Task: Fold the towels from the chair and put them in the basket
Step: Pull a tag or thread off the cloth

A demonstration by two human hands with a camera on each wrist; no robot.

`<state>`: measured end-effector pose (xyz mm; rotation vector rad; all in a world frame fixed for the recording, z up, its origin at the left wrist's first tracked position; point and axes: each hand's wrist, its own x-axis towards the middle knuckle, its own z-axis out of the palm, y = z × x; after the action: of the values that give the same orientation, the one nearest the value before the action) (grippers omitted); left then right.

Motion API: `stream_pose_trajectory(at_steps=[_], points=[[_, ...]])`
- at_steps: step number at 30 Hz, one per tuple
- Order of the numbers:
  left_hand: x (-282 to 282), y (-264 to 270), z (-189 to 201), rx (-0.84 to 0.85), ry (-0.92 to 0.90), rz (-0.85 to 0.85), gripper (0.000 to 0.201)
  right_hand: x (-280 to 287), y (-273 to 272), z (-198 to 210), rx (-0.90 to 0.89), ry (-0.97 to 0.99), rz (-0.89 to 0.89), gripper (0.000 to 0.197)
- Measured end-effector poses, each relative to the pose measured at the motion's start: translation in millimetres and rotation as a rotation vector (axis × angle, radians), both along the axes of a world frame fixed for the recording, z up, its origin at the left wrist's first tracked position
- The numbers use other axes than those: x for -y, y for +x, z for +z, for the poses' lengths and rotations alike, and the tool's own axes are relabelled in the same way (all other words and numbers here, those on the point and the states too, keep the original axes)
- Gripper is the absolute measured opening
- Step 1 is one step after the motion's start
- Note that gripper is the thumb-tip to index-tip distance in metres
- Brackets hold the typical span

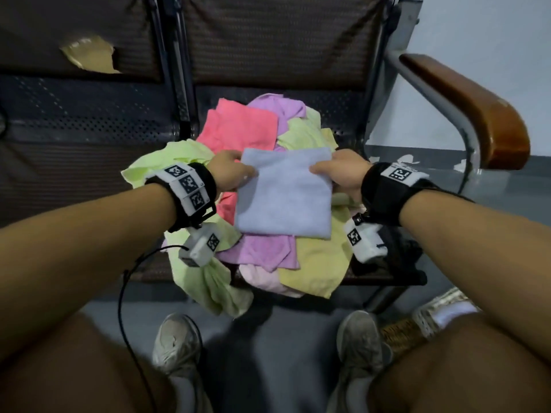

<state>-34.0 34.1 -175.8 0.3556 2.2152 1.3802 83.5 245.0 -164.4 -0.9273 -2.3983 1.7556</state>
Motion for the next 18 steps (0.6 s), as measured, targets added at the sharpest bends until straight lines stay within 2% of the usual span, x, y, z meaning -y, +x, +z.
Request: stream_pose_trajectory(at_steps=[2,4,6,8,10,11,13,14,15,16,18], points=[[-8,-10,-7,-0.072,-0.011,0.091,0.035,-1,-14,-5,-0.052,0.105,-0.034,0.030],[-11,-14,-12,-0.180,-0.092,0.124,0.053,2,-20,-6,-0.050,0.235,-0.042,0.044],[-7,-9,-14,-0.334,-0.136,0.112,0.048,8,-16,-6,-0.066,0.460,0.036,0.049],[0,0,-17,-0.387,-0.117,-0.008,0.022,15,-2,-11,-0.111,0.661,0.190,0.031],[10,12,-22,-0.347,-0.155,-0.234,0.018,21,15,-17,-0.044,0.715,0.387,0.018],[16,18,-25,-0.344,-0.219,-0.352,0.026,23,23,-20,0.028,0.710,0.487,0.024],[24,27,-32,-0.383,-0.354,-0.511,0.054,24,35,-27,0.146,0.734,0.648,0.051],[26,30,-35,-0.407,-0.384,-0.532,0.063,22,39,-30,0.161,0.757,0.683,0.060],[28,31,-38,-0.432,-0.385,-0.522,0.065,21,42,-32,0.151,0.788,0.691,0.060],[28,31,-38,-0.459,-0.366,-0.488,0.061,20,42,-33,0.127,0.827,0.684,0.053],[29,28,-35,-0.496,-0.319,-0.396,0.038,19,41,-33,0.064,0.868,0.648,0.027]])
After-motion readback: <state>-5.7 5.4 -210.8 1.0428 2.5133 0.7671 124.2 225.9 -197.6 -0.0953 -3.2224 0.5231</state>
